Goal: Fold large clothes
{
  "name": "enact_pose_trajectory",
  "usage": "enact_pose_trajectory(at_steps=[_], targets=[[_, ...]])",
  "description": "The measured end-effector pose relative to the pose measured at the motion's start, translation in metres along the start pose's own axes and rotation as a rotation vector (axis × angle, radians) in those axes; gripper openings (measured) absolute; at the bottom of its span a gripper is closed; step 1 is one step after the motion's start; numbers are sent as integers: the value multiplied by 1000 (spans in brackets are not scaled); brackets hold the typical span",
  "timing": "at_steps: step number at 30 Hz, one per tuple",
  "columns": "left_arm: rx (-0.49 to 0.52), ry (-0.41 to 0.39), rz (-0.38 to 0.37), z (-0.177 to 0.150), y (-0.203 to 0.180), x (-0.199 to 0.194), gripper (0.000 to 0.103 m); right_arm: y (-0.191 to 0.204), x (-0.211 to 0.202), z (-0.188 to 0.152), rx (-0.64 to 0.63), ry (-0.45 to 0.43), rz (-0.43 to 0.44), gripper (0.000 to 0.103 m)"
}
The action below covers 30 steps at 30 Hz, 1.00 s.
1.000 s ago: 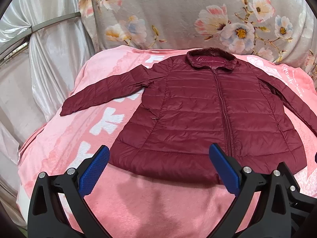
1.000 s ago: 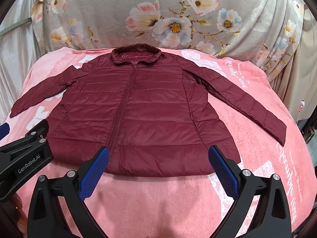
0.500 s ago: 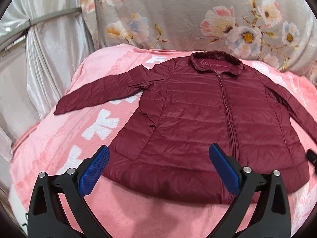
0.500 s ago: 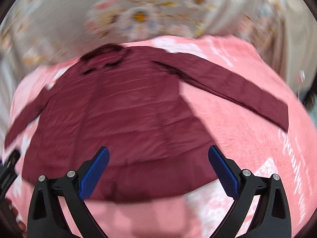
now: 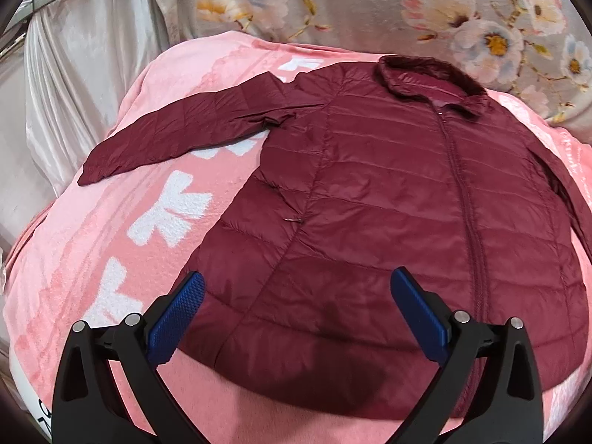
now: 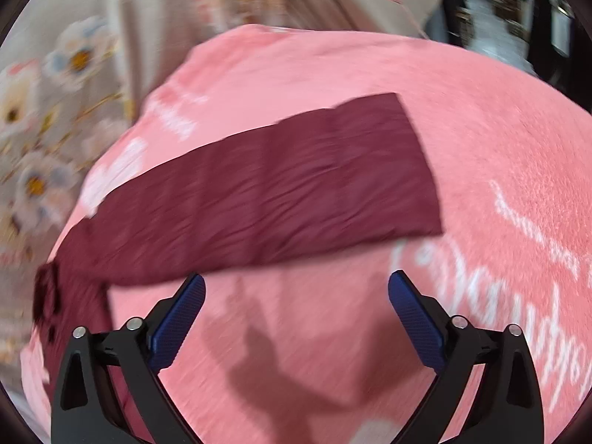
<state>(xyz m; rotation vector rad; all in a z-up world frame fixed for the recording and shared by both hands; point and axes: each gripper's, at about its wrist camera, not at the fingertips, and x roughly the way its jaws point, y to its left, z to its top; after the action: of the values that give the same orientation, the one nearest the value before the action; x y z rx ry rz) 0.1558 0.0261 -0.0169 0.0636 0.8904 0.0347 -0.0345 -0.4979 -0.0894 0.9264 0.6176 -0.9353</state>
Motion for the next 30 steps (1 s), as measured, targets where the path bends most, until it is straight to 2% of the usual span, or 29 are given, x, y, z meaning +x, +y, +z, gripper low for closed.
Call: enact_pose_trajectory(at_steps=[2, 3, 4, 5, 6, 7, 8, 11, 13, 15, 18, 21, 24, 25, 28, 30], targets=[[1, 3, -17, 4, 2, 7, 98, -8, 4, 6, 42, -34, -6, 85], [2, 1, -20, 6, 3, 9, 98, -8, 5, 13, 56, -56, -13, 76], [1, -2, -23, 9, 5, 11, 98, -7, 7, 19, 62, -67, -28, 56], [0, -5, -24, 11, 7, 13, 98, -8, 9, 23, 66, -67, -36, 44], [-4, -11, -20, 15, 10, 16, 98, -8, 13, 30, 81, -61, -43, 26], [-7, -14, -16, 17, 12, 17, 98, -7, 18, 38, 102, -57, -43, 12], [-13, -18, -10, 20, 16, 19, 98, -6, 21, 45, 112, -60, -40, 6], [-24, -31, 9, 29, 27, 25, 98, 22, 15, 67, 62, -137, -51, 4], [-30, -39, 27, 34, 33, 29, 97, 64, -7, 80, -26, -224, -23, 3], [-43, -46, 48, 40, 41, 33, 97, 106, -29, 88, -93, -277, 58, 3], [-60, -49, 64, 48, 49, 39, 97, 193, -74, 78, -257, -331, 254, 3], [-77, -56, 75, 55, 55, 45, 97, 287, -114, 29, -500, -343, 456, 3], [-98, -55, 67, 62, 60, 50, 97, 351, -126, -33, -694, -260, 629, 3], [-107, -53, 60, 64, 61, 52, 97, 375, -124, -65, -775, -201, 695, 3], [-123, -52, 46, 69, 65, 54, 97, 413, -105, -140, -933, -46, 794, 3], [-133, -54, 38, 73, 68, 57, 97, 424, -89, -182, -1023, 23, 802, 3]])
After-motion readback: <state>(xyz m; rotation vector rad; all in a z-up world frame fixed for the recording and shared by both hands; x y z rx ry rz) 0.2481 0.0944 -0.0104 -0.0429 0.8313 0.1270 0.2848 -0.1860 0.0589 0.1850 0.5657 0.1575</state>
